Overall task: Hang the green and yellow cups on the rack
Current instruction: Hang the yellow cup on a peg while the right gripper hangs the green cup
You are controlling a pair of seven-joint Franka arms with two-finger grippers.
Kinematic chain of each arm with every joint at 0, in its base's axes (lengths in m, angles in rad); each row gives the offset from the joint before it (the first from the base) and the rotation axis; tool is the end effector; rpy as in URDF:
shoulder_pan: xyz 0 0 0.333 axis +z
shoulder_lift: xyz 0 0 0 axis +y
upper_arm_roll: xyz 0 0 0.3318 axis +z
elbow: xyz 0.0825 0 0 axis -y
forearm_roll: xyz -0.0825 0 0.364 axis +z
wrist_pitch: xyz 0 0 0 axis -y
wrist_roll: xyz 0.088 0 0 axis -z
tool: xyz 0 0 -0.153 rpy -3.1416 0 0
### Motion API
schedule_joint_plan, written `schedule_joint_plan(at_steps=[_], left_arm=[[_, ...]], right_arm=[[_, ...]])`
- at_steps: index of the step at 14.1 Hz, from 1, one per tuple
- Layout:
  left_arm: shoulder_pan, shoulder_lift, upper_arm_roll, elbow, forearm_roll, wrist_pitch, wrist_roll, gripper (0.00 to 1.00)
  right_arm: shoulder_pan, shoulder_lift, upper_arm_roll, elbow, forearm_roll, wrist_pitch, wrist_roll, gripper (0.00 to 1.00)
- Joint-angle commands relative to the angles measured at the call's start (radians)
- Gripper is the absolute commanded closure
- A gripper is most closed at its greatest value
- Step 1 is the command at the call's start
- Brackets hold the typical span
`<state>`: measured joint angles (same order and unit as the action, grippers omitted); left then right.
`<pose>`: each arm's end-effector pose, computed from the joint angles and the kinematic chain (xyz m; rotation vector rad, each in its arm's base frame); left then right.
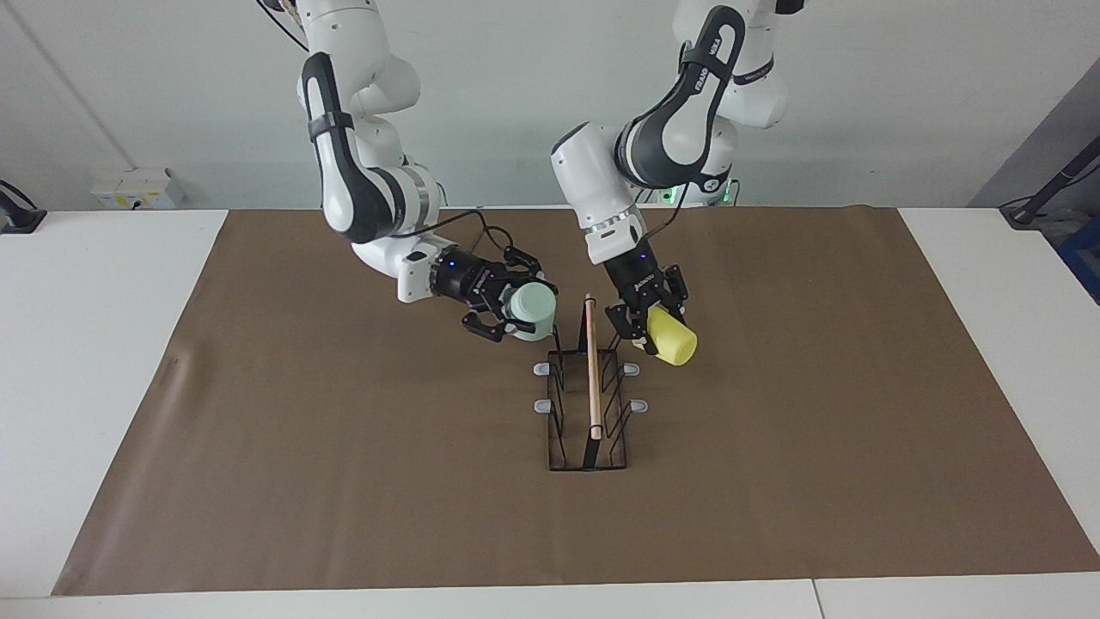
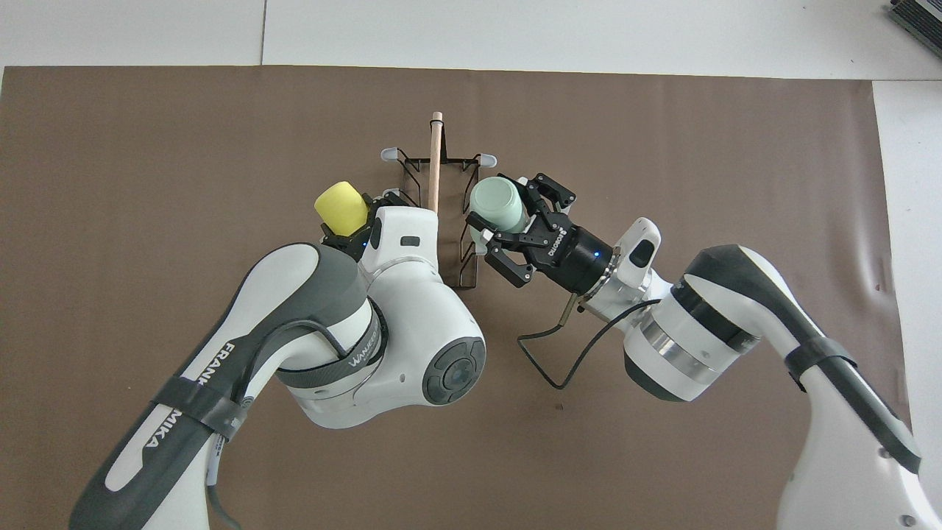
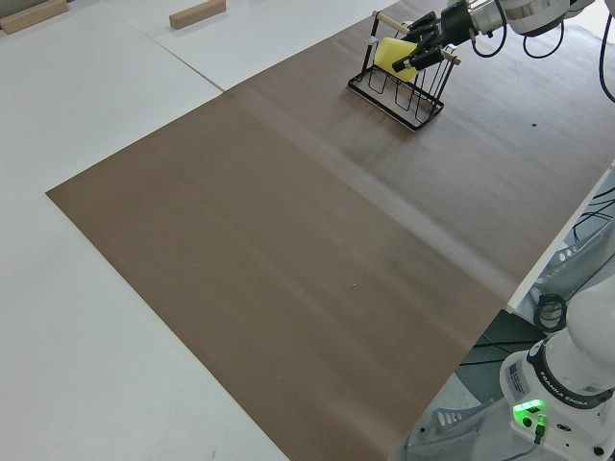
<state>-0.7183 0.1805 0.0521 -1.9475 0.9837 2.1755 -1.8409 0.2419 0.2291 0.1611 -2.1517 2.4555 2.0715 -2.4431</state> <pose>0.5150 -0.3260 0.4029 -2.5806 -0.7990 -1.1352 0.5509 0.2938 0.3745 -1.5187 -0.5694 -1.5127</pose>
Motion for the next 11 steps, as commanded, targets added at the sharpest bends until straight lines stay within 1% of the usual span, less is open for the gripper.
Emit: schedule_joint_plan(at_steps=[1,4,6,9,11], left_arm=[[-0.038,0.007,0.006,0.002,0.024,-0.033,-0.02,1.0],[-0.059,0.007,0.006,-0.004,0.024,-0.046,-0.04,1.0],[-0.078,0.004,0.006,-0.013,0.024,-0.077,-0.049,1.0],[-0.104,-0.003,0.006,-0.014,0.024,-0.108,-0.069,1.0],[-0.107,-0.003,0.006,-0.014,0.024,-0.112,-0.07,1.0]], right_arm=[[0.027,0.064,-0.002,0.043,0.042,0.007,-0.047,1.0],[0.03,0.065,0.0,0.038,0.04,0.016,-0.059,1.0],[0.03,0.065,0.0,0.029,0.04,0.03,-0.073,1.0],[0.025,0.073,0.0,-0.022,0.045,-0.008,-0.132,1.0],[0.028,0.07,0.001,-0.075,0.062,-0.063,-0.151,1.0]])
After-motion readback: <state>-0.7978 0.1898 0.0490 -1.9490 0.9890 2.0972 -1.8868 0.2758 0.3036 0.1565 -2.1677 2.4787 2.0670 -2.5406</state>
